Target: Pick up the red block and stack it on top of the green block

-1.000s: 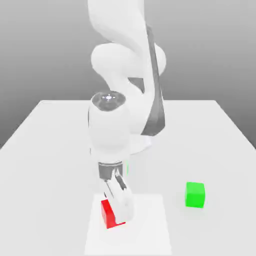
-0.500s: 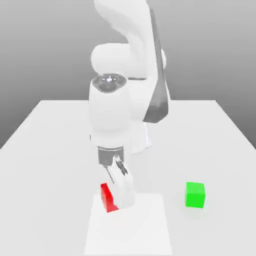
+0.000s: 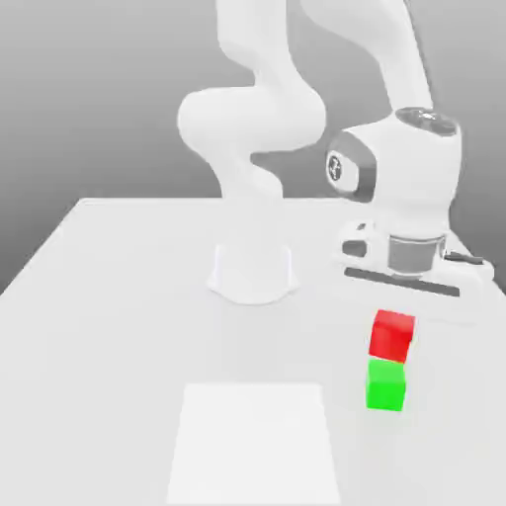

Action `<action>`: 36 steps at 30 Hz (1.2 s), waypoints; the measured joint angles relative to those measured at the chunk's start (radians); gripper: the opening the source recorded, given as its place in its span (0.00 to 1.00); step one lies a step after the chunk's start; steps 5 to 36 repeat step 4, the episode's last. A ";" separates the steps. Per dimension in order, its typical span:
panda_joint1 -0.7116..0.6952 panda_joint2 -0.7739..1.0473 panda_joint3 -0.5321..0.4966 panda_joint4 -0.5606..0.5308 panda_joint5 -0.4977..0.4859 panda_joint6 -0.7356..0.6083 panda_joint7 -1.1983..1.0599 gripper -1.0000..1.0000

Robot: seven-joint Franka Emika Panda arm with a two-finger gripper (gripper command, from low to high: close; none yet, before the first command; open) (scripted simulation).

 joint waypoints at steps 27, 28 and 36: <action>0.007 0.059 -0.024 0.002 -0.070 0.052 0.049 1.00; 0.007 0.059 -0.024 0.002 -0.070 0.052 0.049 1.00; 0.007 0.059 -0.024 0.002 -0.070 0.052 0.049 1.00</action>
